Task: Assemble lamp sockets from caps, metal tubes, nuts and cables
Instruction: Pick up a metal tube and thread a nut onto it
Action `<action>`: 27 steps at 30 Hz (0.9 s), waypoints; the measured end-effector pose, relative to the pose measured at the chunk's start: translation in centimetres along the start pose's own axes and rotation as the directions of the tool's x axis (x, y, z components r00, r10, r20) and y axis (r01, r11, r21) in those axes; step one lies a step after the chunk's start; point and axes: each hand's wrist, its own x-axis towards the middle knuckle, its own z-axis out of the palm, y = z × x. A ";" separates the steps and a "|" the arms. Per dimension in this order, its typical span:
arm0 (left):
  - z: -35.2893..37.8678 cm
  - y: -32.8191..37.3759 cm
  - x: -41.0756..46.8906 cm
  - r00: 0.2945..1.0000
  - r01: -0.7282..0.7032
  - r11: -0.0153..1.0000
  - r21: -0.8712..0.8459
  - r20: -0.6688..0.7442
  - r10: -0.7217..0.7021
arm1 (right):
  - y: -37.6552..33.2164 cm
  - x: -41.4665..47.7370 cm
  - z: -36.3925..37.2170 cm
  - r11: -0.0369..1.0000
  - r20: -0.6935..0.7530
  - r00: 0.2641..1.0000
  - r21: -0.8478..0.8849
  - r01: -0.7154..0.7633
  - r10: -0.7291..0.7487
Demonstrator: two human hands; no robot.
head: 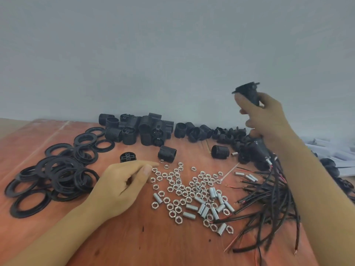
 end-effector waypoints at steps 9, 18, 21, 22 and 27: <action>0.1 0.0 0.0 1.000 -0.013 1.000 0.015 0.012 0.013 | 8.2 6.4 -2.6 0.716 -0.049 0.989 -0.695 0.069 -0.143; 0.5 0.4 0.7 0.971 -0.239 0.931 0.275 0.057 0.232 | 7.3 3.3 -0.8 0.751 0.078 0.959 -0.606 0.262 -0.272; 1.3 0.5 2.0 0.892 -0.451 0.795 0.404 0.207 0.401 | 6.8 -1.9 1.7 0.782 0.197 0.920 -0.484 0.392 -0.339; 1.6 0.5 2.5 0.860 -0.509 0.753 0.418 0.265 0.435 | 6.9 -3.6 2.3 0.775 0.250 0.905 -0.469 0.424 -0.344; 2.6 0.7 3.7 0.801 -0.591 0.701 0.398 0.396 0.450 | 7.6 -8.6 3.0 0.604 0.492 0.824 -0.577 0.550 -0.280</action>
